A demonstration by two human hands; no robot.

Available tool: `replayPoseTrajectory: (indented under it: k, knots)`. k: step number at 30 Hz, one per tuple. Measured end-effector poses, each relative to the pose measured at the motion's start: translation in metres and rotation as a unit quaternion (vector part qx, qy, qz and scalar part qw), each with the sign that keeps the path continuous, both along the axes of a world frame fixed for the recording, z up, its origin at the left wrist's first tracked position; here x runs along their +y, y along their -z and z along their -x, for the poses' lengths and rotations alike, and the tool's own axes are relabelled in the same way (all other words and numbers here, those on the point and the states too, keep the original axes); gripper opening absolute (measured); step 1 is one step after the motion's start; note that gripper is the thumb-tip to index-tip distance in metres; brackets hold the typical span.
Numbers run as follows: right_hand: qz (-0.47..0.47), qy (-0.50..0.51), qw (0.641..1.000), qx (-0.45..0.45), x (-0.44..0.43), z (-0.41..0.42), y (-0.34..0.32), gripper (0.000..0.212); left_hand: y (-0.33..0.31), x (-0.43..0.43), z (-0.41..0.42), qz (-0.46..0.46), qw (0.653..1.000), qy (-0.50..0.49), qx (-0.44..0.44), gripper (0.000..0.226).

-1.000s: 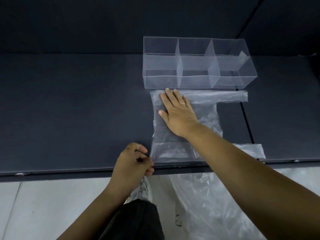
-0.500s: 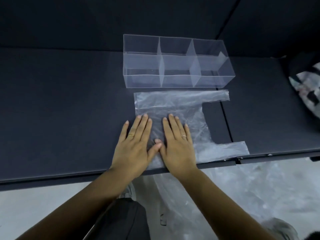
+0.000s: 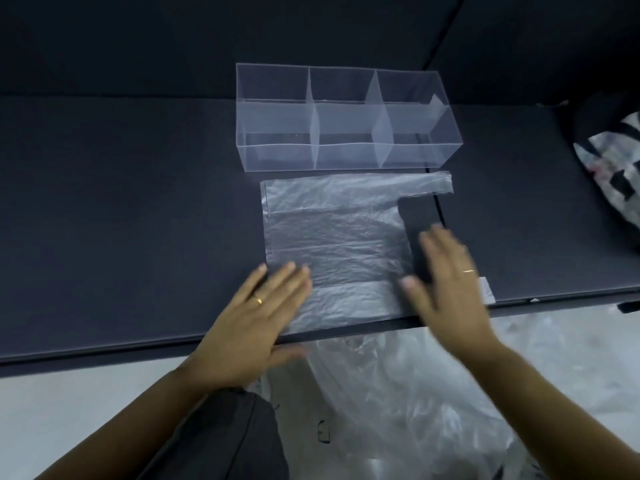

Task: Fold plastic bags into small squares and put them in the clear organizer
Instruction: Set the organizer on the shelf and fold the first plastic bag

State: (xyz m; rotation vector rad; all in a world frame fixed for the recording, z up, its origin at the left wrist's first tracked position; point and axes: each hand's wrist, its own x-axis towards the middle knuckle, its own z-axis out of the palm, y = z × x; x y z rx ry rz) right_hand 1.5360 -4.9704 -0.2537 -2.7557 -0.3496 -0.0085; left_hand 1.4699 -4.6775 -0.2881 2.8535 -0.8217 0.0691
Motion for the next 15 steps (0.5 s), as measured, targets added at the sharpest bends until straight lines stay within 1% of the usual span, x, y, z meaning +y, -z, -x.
replayPoseTrajectory:
  k: [1, 2, 3, 4, 5, 6, 8, 10, 11, 12, 13, 15]
  knots:
    - [-0.004, -0.069, 0.997, 0.025, 0.020, 0.016, -0.001, 0.073, 0.001, 0.002, 0.006, -0.021, 0.999, 0.045, -0.006, 0.072]
    - [0.008, -0.131, 0.991, 0.042, 0.038, 0.031, 0.001, 0.078, 0.004, 0.005, 0.011, -0.034, 0.997, 0.068, -0.028, 0.060]
    - [0.020, -0.179, 0.982, 0.047, 0.053, 0.045, 0.005, 0.082, 0.005, 0.007, 0.016, -0.028, 0.996, 0.071, -0.056, 0.048]
    - [0.027, -0.210, 0.976, 0.045, 0.065, 0.055, 0.009, 0.083, 0.005, 0.010, 0.020, -0.002, 0.994, 0.063, -0.086, 0.040]
    - [0.026, -0.217, 0.975, 0.040, 0.075, 0.062, 0.012, 0.081, 0.003, 0.011, 0.023, 0.029, 0.992, 0.056, -0.113, 0.038]
    - [0.012, -0.208, 0.977, 0.032, 0.083, 0.066, 0.015, 0.075, 0.001, 0.012, 0.025, 0.058, 0.987, 0.051, -0.139, 0.040]
    - [-0.036, -0.178, 0.983, -0.005, 0.090, 0.068, 0.018, 0.053, -0.005, 0.012, 0.028, 0.112, 0.982, 0.036, -0.150, 0.044]
    - [-0.071, -0.156, 0.984, -0.048, 0.088, 0.064, 0.014, 0.028, -0.015, 0.013, 0.028, 0.182, 0.980, -0.014, -0.086, 0.045]
    - [-0.075, -0.140, 0.986, -0.057, 0.083, 0.059, 0.010, 0.021, -0.023, 0.014, 0.025, 0.220, 0.973, -0.055, -0.033, 0.045]
    - [-0.070, -0.122, 0.989, -0.053, 0.075, 0.054, 0.004, 0.018, -0.031, 0.016, 0.023, 0.262, 0.959, -0.102, 0.027, 0.044]
    - [-0.061, -0.102, 0.992, -0.041, 0.066, 0.046, -0.003, 0.013, -0.041, 0.021, 0.020, 0.308, 0.936, -0.146, 0.093, 0.041]
    - [-0.055, -0.057, 0.997, 0.016, 0.044, 0.027, -0.022, 0.004, -0.060, 0.031, 0.012, 0.384, 0.872, -0.209, 0.221, 0.028]
